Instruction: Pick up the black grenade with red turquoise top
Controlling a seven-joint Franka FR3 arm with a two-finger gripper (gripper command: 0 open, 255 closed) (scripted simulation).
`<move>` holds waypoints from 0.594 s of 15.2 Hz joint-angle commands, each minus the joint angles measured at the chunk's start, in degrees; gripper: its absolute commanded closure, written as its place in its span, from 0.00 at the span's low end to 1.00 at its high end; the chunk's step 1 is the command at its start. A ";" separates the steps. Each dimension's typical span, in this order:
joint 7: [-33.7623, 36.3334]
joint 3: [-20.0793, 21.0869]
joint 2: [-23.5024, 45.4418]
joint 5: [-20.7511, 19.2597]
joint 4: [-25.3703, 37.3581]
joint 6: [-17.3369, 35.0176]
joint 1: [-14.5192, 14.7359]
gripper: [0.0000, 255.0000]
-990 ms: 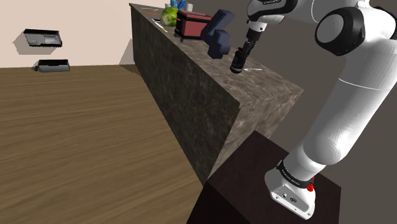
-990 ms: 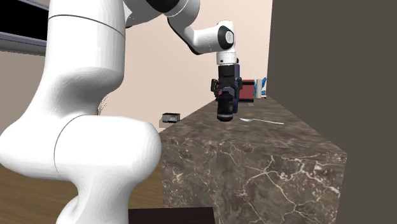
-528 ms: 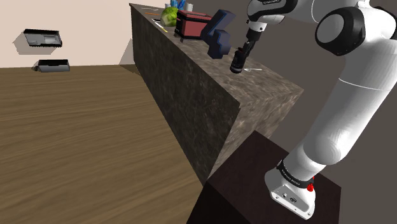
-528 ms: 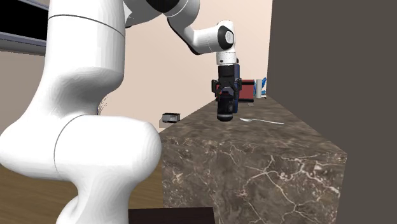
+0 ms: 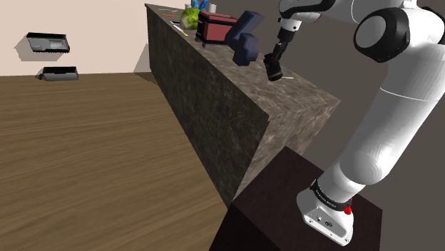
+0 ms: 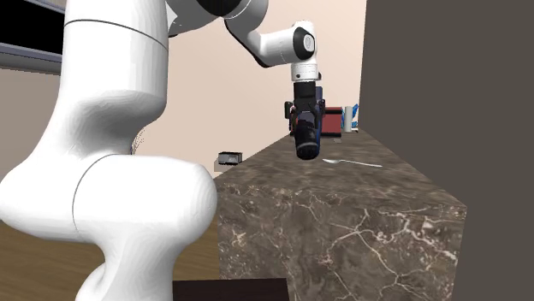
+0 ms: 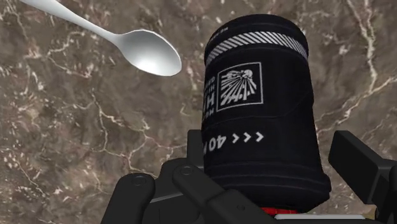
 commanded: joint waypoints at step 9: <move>-0.32 -0.21 1.12 0.49 9.17 -8.09 -0.73 1.00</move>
